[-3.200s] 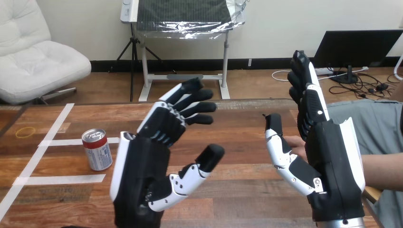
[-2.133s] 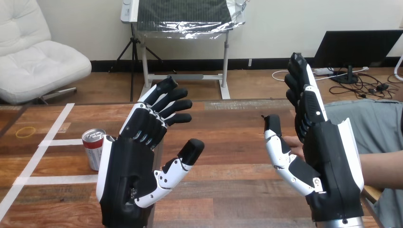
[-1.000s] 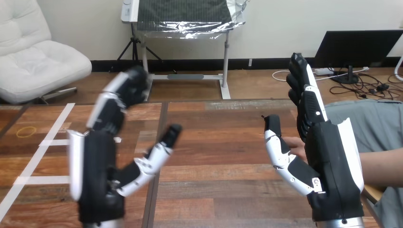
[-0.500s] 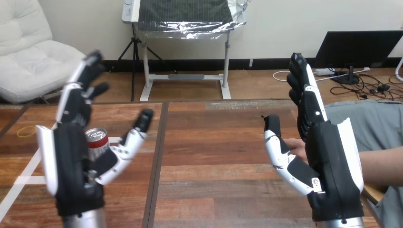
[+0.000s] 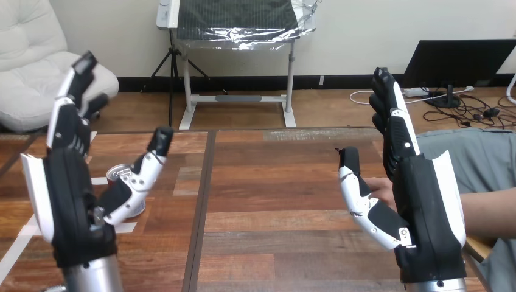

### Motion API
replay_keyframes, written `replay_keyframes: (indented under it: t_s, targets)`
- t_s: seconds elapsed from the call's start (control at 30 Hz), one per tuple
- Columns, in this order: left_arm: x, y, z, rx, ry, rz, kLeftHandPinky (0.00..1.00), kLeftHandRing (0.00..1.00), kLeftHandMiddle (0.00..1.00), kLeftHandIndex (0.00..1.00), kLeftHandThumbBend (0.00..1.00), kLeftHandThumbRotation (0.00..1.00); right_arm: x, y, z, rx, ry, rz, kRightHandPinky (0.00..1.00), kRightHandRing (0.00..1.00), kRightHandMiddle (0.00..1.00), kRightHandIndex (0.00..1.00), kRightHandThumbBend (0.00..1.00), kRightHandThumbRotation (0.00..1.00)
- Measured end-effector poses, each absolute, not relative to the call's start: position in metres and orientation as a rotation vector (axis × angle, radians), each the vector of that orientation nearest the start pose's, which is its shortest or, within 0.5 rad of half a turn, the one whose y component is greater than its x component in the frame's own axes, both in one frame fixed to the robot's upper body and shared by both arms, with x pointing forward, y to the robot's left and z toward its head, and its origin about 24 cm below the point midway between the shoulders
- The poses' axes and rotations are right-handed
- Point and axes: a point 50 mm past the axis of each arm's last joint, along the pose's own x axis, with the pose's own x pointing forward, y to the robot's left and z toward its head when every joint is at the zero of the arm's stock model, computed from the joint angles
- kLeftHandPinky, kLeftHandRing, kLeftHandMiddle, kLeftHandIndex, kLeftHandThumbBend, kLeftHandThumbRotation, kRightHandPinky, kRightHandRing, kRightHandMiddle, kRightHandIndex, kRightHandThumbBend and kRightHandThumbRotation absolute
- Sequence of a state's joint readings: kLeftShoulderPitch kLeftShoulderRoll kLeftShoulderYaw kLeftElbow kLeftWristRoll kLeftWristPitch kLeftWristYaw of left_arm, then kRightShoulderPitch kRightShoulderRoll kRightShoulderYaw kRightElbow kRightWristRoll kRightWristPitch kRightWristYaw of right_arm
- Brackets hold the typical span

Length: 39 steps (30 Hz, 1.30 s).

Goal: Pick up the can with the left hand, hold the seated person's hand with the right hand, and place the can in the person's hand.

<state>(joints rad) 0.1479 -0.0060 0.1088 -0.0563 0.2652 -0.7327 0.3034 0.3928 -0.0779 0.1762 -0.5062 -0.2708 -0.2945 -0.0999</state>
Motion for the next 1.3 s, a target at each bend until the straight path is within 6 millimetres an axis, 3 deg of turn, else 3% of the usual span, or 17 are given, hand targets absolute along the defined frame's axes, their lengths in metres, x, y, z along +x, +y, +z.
replay_keyframes:
  t_s: [0.53, 1.3]
  targets:
    - [0.218, 0.192, 0.083, 0.294, -0.565, 0.327, 0.92, 0.94, 0.95, 0.91, 0.84, 0.36, 0.169, -0.134, 0.105, -0.272, -0.426, 0.012, 1.0, 1.0, 1.0, 1.0, 0.06, 0.0]
    - [0.247, 0.22, 0.047, 0.518, -0.285, 0.298, 0.95, 0.98, 0.97, 0.98, 0.97, 0.52, 0.17, -0.135, 0.103, -0.282, -0.406, 0.008, 1.0, 1.0, 1.0, 1.0, 0.06, 0.0]
